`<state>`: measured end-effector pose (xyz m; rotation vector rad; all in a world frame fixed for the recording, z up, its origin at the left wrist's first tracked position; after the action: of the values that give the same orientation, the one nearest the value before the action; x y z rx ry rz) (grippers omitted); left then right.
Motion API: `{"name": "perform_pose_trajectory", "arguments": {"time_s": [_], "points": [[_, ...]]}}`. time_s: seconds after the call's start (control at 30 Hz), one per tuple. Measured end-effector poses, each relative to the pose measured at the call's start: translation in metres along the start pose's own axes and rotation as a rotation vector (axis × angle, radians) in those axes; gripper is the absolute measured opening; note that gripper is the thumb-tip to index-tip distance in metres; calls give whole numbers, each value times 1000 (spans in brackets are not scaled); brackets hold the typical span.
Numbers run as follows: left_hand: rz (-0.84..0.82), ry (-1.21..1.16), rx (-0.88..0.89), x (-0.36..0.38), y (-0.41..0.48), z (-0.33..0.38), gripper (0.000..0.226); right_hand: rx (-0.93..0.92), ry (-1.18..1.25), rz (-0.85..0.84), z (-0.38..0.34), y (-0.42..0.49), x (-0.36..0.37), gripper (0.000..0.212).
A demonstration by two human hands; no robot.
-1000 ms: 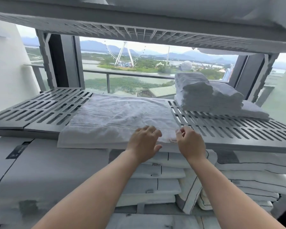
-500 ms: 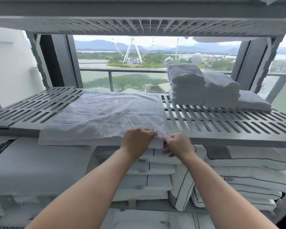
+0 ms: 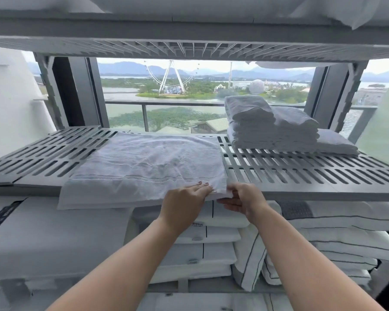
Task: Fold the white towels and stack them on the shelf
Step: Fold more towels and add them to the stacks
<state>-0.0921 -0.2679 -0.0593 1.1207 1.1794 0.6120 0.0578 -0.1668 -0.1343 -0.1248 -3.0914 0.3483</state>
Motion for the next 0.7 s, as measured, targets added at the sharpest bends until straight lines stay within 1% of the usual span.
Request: {"name": "perform_pose_trajectory", "arguments": {"time_s": [0.07, 0.13, 0.23, 0.3, 0.43, 0.53, 0.57, 0.67, 0.7], "points": [[24, -11, 39, -2, -3, 2, 25, 6, 14, 6, 1, -2, 1, 23], [16, -18, 66, 2, -4, 5, 28, -20, -5, -22, 3, -6, 6, 23], [-18, -32, 54, 13, -4, 10, 34, -61, 9, -39, 5, -11, 7, 19], [-20, -46, 69, 19, -6, 13, 36, -73, 34, -47, 4, -13, 4, 21], [2, -107, 74, 23, -8, 15, 24, -59, 25, -75, 5, -16, -2, 21], [-12, -127, 82, 25, -9, 19, 14, -35, 5, -59, 9, -16, -6, 23], [-34, -129, 83, 26, -9, 20, 17, -36, -5, -48, 10, -15, -7, 23], [-152, -123, 71, 34, -11, 19, 36, -43, -27, -18, 9, -13, -10, 21], [-177, -115, 69, 36, -10, 18, 36, -49, -37, -13, 8, -12, -10, 20]]}}
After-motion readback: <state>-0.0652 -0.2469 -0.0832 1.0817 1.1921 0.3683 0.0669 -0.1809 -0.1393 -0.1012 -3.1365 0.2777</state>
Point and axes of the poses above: each hand's wrist, its own y-axis towards the middle knuckle, its own x-axis out of the palm, z = x × y, the point moved 9 cm from there along y, towards the middle knuckle, and after that the axes turned 13 degrees about z, right-handed, at the moved point
